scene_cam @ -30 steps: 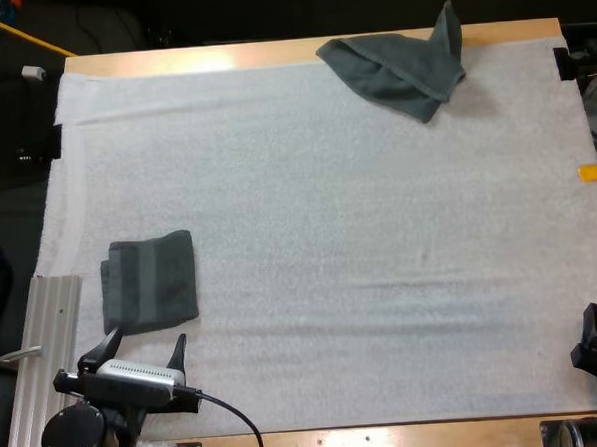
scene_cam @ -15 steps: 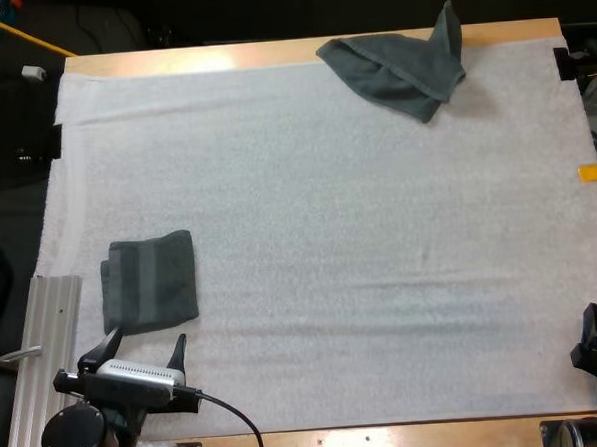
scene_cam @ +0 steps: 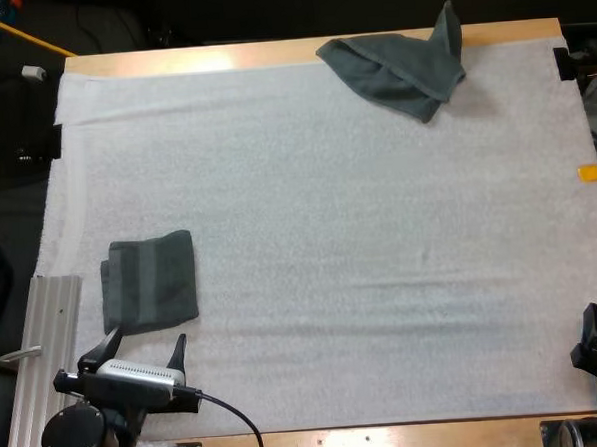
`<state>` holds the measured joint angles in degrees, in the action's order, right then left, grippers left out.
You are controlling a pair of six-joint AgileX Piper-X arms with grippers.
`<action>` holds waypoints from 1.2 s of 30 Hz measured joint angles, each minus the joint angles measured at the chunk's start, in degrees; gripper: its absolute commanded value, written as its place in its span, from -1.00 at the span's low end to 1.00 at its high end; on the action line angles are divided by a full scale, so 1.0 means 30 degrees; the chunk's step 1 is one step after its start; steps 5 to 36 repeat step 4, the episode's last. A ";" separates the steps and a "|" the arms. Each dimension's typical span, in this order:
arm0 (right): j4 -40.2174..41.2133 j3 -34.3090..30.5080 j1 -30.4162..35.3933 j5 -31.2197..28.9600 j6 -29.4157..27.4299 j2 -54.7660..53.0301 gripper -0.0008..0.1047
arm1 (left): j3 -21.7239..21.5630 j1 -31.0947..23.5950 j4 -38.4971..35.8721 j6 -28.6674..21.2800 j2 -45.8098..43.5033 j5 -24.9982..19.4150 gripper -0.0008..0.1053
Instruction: Pick towel from pile, fold and stack
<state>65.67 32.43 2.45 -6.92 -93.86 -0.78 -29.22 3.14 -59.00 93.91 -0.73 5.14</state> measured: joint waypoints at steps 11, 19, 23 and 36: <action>0.0000 0.0000 0.0000 0.0000 0.0000 0.0000 0.65 | 0.0000 0.0000 0.0000 0.0000 0.0000 0.0000 0.36; 0.0000 0.0000 0.0000 0.0000 0.0000 0.0000 0.65 | 0.0000 0.0000 0.0000 0.0000 0.0000 0.0000 0.36; 0.0000 0.0000 0.0000 0.0000 0.0000 0.0000 0.65 | 0.0000 0.0000 0.0000 0.0000 0.0000 0.0000 0.36; 0.0000 0.0000 0.0000 0.0000 0.0000 0.0000 0.65 | 0.0000 0.0000 0.0000 0.0000 0.0000 0.0000 0.36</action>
